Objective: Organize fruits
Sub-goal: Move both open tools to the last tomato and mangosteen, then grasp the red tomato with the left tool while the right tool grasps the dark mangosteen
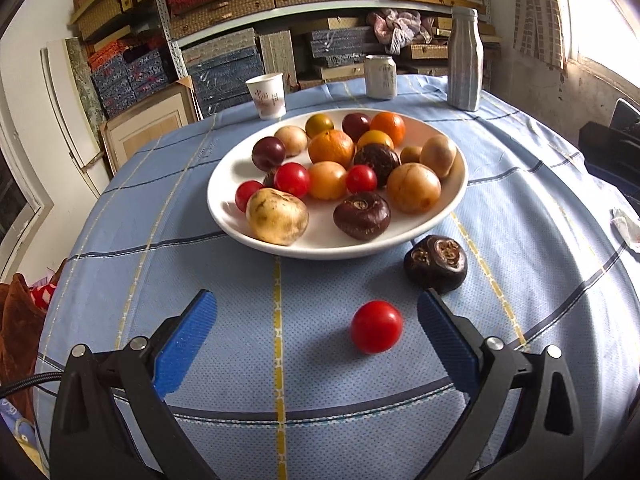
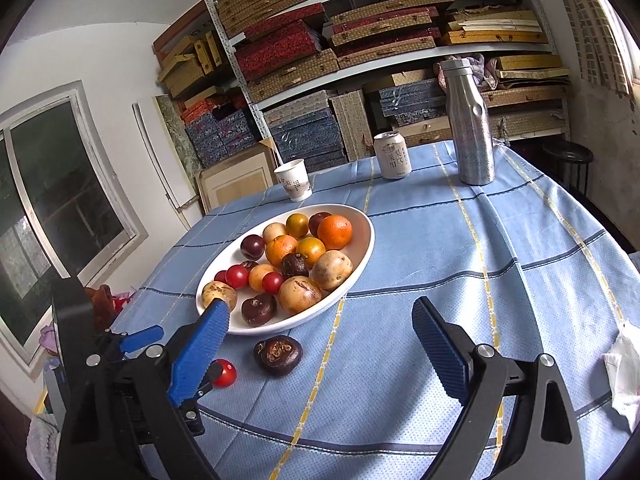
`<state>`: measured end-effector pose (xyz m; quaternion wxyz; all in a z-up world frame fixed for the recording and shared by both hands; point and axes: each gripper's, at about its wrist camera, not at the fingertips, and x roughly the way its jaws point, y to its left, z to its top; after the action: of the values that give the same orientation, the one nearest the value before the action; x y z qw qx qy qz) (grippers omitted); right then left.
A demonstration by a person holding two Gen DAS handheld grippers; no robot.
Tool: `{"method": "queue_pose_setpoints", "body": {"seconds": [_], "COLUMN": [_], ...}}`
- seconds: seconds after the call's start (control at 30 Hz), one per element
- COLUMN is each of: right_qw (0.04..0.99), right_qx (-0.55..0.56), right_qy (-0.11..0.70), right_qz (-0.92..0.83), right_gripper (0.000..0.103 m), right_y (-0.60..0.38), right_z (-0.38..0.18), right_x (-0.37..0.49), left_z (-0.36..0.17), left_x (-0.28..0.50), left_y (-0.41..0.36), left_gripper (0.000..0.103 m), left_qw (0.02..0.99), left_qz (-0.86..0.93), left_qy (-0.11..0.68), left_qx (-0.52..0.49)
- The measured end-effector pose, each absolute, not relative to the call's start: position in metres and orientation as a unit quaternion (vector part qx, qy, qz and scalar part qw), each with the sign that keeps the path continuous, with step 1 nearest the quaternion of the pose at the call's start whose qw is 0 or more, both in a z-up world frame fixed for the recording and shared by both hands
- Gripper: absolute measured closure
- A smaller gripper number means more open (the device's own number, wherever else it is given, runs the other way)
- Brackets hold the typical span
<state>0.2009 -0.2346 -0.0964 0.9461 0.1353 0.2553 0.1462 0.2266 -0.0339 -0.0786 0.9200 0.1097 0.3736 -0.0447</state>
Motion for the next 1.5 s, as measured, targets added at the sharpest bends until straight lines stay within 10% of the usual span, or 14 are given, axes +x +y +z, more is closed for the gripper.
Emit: {"method": "queue_pose_setpoints", "body": {"seconds": [0.43, 0.57, 0.8, 1.13, 1.33, 1.5], "right_qw": [0.944, 0.944, 0.939, 0.901, 0.884, 0.892], "right_qx": [0.135, 0.135, 0.127, 0.016, -0.043, -0.026], "right_qy": [0.264, 0.265, 0.281, 0.385, 0.419, 0.399], "right_qz": [0.142, 0.143, 0.152, 0.201, 0.201, 0.210], "right_gripper": [0.009, 0.009, 0.009, 0.020, 0.055, 0.056], "right_y": [-0.235, -0.235, -0.230, -0.163, -0.132, -0.139], "right_z": [-0.100, -0.101, -0.106, -0.140, -0.156, -0.150], "right_x": [0.204, 0.203, 0.207, 0.242, 0.257, 0.251], "left_z": [-0.082, -0.089, -0.099, -0.076, -0.070, -0.065], "left_x": [0.229, 0.234, 0.239, 0.234, 0.240, 0.240], "left_y": [-0.039, -0.043, -0.047, -0.015, 0.014, 0.012], "left_gripper": [0.007, 0.051, 0.075, 0.075, 0.075, 0.075], "left_qw": [0.917, 0.904, 0.885, 0.908, 0.912, 0.913], "left_qz": [-0.068, -0.104, -0.155, -0.095, -0.079, -0.081], "left_qy": [0.377, 0.400, 0.431, 0.402, 0.402, 0.398], "left_qx": [0.112, 0.106, 0.088, 0.071, 0.030, 0.031]}}
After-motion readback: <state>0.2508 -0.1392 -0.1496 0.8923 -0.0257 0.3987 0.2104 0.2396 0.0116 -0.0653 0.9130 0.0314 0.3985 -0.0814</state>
